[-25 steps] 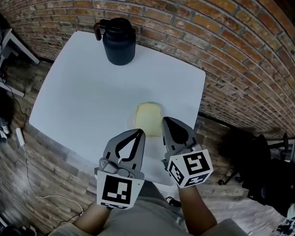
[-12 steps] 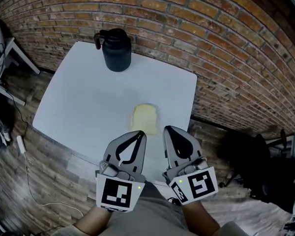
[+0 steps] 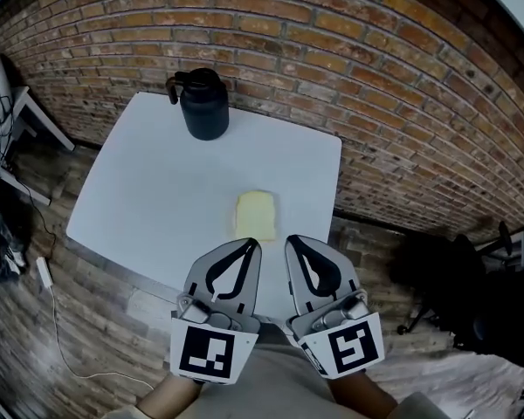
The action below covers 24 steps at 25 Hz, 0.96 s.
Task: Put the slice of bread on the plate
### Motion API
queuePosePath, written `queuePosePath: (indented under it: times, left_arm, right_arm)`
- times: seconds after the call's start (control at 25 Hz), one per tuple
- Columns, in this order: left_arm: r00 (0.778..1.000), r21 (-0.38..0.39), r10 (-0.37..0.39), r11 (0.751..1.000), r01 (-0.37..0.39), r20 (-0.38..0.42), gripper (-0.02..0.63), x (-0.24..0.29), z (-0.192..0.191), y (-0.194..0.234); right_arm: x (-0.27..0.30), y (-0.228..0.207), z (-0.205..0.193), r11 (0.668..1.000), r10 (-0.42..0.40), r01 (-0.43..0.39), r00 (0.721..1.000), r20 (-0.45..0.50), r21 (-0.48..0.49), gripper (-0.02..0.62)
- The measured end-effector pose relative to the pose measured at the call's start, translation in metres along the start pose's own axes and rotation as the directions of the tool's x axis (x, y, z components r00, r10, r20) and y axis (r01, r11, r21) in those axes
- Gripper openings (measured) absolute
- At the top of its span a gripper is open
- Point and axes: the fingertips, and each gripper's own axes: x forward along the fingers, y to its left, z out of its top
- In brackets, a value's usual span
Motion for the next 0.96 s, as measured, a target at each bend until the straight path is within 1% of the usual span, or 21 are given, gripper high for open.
queuePosePath:
  times: [0.24,0.52,0.96]
  left_arm:
    - [1.000,-0.007,0.006,1.000,-0.006,-0.001,0.011,-0.007,-0.003,-0.004]
    - [1.000,-0.013,0.013,1.000,-0.013,-0.010,0.011,-0.013,-0.001,-0.004]
    - [1.000,-0.030,0.013,0.999,-0.013,-0.015,0.011,-0.016,-0.003,-0.006]
  right_arm:
    - [-0.009,0.012,-0.012,0.998,0.022,-0.021,1.000,-0.013,0.059,0.006]
    - [-0.012,0.014,-0.013,0.996,0.028,-0.025,0.999,-0.028,0.089,0.006]
    - [-0.012,0.018,-0.015,0.995,0.046,-0.042,0.998,-0.036,0.095,0.006]
